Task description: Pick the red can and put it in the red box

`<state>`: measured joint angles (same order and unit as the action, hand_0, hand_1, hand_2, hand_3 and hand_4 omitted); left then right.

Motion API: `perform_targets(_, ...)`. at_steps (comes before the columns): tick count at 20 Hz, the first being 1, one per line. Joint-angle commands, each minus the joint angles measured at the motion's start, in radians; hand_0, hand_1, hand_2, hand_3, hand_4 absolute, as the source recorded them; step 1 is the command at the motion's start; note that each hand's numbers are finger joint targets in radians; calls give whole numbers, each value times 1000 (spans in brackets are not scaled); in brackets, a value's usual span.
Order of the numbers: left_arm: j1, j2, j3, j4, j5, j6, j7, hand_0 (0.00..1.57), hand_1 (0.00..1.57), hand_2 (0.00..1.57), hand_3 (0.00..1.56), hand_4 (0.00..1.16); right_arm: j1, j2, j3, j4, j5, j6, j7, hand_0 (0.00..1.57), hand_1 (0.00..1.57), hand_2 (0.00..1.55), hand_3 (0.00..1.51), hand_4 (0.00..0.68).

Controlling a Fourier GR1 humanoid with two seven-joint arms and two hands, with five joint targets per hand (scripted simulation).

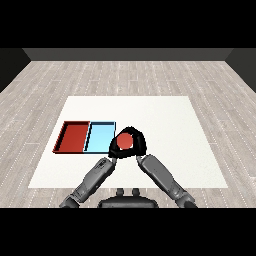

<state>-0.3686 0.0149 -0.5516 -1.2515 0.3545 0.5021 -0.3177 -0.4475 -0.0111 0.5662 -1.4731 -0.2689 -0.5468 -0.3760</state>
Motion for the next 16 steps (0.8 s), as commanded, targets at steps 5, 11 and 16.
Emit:
perform_targets(5, -26, -14, 39, 2, -33, 36, 59, 1571, 1571, 1557, 1478, 1124, 85, -8, 11, -140, 59, 5, 70, 1482, 1482, 1443, 1391, 644)
perform_targets(11, -8, -15, -1, 8, 40, 78, -129, 1571, 1571, 1571, 1494, 1139, -35, 11, -17, 82, -100, 47, -68, 1491, 1491, 1435, 1383, 595)
perform_targets(16, -12, -15, 21, 19, 42, 63, -170, 1571, 1571, 1571, 1513, 1147, 10, 11, -15, -13, 64, 14, 130, 0, 0, 0, 0, 0)
